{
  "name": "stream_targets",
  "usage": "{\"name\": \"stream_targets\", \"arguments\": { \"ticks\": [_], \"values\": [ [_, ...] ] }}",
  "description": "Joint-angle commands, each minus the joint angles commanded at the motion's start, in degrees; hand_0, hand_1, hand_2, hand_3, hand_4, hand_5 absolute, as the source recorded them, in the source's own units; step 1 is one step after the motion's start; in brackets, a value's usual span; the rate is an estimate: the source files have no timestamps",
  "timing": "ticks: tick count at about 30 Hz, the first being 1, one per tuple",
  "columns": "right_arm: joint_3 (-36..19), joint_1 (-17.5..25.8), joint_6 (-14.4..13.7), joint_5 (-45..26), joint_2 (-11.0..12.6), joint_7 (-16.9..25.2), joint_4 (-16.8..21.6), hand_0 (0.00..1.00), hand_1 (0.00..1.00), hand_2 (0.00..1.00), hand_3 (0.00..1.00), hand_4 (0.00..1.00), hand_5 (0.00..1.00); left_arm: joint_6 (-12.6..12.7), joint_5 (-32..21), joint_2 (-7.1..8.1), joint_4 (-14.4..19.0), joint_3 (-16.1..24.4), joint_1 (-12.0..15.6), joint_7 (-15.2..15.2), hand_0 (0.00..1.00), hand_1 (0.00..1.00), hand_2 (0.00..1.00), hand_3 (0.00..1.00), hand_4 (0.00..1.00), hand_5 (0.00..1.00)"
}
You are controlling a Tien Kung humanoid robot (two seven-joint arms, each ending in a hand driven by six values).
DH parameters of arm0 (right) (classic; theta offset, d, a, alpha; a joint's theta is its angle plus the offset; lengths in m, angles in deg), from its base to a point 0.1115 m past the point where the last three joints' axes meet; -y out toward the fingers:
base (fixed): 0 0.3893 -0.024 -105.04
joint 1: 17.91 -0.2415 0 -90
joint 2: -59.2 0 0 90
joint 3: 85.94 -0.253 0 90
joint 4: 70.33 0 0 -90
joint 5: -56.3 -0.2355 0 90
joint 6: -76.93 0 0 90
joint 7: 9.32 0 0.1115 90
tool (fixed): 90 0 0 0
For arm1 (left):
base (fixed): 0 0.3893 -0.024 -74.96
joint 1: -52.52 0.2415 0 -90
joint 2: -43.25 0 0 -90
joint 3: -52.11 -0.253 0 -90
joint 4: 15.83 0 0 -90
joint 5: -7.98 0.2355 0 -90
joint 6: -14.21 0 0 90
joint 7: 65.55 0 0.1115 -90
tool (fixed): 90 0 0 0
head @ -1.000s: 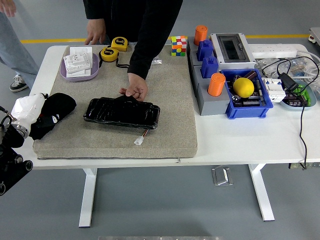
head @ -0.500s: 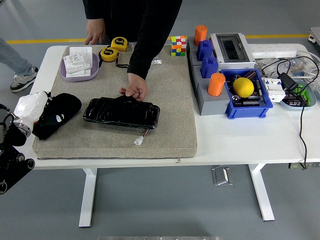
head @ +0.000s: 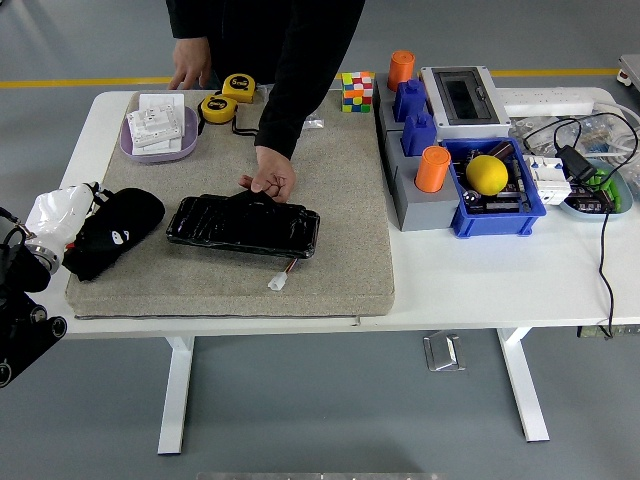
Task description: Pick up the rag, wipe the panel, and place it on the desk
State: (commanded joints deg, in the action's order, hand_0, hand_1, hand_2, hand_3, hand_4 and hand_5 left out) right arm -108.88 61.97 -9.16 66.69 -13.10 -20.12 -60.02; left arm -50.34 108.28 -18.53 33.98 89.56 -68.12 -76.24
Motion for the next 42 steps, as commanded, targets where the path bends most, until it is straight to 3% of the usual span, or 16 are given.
{"name": "stream_targets", "arguments": {
  "ticks": [3, 4, 9, 10, 21, 22, 23, 42],
  "values": [
    [-0.1, 0.1, 0.0, 0.1, 0.0, 0.0, 0.0, 0.794, 0.691, 0.721, 0.669, 0.998, 0.505, -0.7, 0.3, 0.14, 0.3, 0.3, 0.1, -0.3, 0.463, 0.622, 0.7, 0.759, 0.973, 0.53],
    [-0.1, 0.1, 0.0, 0.2, 0.0, 0.0, 0.0, 0.795, 0.689, 0.72, 0.669, 0.998, 0.502, -0.8, 0.2, 0.17, 0.3, 0.4, 0.1, -0.2, 0.473, 0.649, 0.721, 0.779, 0.998, 0.616],
    [-1.6, 0.3, -0.1, 1.5, 0.0, -0.4, 0.0, 0.795, 0.689, 0.72, 0.669, 0.998, 0.502, -1.6, 0.3, 0.44, 0.2, 0.6, 0.1, -0.3, 0.473, 0.649, 0.721, 0.779, 0.998, 0.616],
    [-1.6, 0.3, -0.1, 1.6, 0.0, -0.4, 0.0, 0.795, 0.691, 0.72, 0.668, 0.998, 0.5, -1.8, 0.4, 0.5, 0.2, 0.6, 0.2, -0.4, 0.49, 0.665, 0.74, 0.797, 0.998, 0.692],
    [-2.6, 0.4, -0.2, 2.8, 0.1, -0.8, 0.0, 0.795, 0.689, 0.72, 0.666, 0.998, 0.498, -3.4, 0.2, 1.53, 1.1, 1.1, 0.3, -0.6, 0.494, 0.669, 0.744, 0.8, 0.998, 0.723],
    [-2.7, 0.4, -0.2, 2.8, 0.1, -0.8, 0.0, 0.795, 0.69, 0.72, 0.665, 0.998, 0.496, -3.5, 0.3, 1.64, 1.3, 1.2, 0.4, -0.6, 0.501, 0.678, 0.754, 0.808, 0.998, 0.791],
    [-2.7, 0.4, -0.2, 2.9, 0.1, -0.8, 0.0, 0.795, 0.69, 0.72, 0.665, 0.998, 0.496, -3.6, 0.2, 1.74, 1.5, 1.3, 0.4, -0.6, 0.501, 0.678, 0.754, 0.808, 0.998, 0.791],
    [-5.6, 0.5, -0.3, 6.0, 0.2, -1.6, 0.0, 0.794, 0.69, 0.72, 0.664, 0.998, 0.493, -5.0, -3.6, 4.5, 10.3, 3.2, 1.8, -1.4, 0.499, 0.681, 0.753, 0.815, 0.998, 0.8]
  ]
}}
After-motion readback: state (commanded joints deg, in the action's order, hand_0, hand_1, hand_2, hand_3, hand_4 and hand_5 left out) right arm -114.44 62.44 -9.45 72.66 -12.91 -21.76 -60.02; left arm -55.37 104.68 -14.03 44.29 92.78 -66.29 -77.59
